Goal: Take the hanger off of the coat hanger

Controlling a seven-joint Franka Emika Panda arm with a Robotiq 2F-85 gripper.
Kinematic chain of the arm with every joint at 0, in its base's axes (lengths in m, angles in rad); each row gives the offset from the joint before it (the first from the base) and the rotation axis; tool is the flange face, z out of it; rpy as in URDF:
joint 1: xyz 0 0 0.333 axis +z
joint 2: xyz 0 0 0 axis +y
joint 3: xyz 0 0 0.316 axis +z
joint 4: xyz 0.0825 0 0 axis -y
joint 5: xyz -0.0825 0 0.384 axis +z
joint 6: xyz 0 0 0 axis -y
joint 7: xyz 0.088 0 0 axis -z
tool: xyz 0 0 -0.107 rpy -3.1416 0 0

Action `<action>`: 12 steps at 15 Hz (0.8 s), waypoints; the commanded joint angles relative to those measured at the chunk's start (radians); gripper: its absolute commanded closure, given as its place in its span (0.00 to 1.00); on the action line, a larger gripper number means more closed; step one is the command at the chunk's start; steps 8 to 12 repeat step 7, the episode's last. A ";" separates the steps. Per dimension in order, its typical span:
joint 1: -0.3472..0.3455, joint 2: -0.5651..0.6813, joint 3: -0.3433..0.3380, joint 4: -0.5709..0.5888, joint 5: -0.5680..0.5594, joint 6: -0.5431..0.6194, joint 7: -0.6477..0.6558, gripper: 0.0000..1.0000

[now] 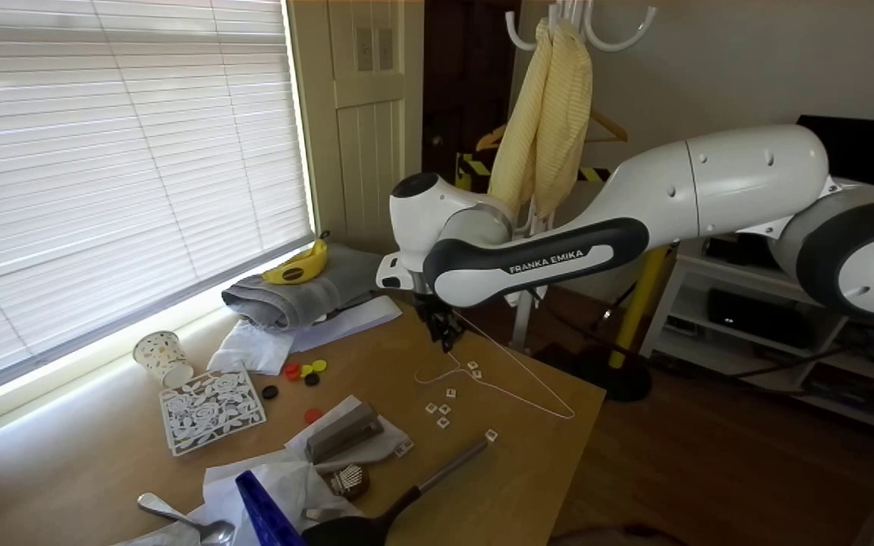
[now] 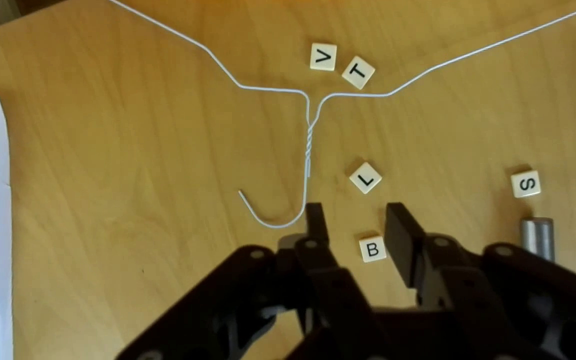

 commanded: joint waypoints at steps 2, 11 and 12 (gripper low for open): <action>0.009 0.019 -0.011 0.085 0.018 -0.034 0.080 0.25; -0.005 -0.006 -0.026 0.053 0.003 0.005 0.152 0.13; -0.005 -0.006 -0.026 0.053 0.003 0.005 0.152 0.13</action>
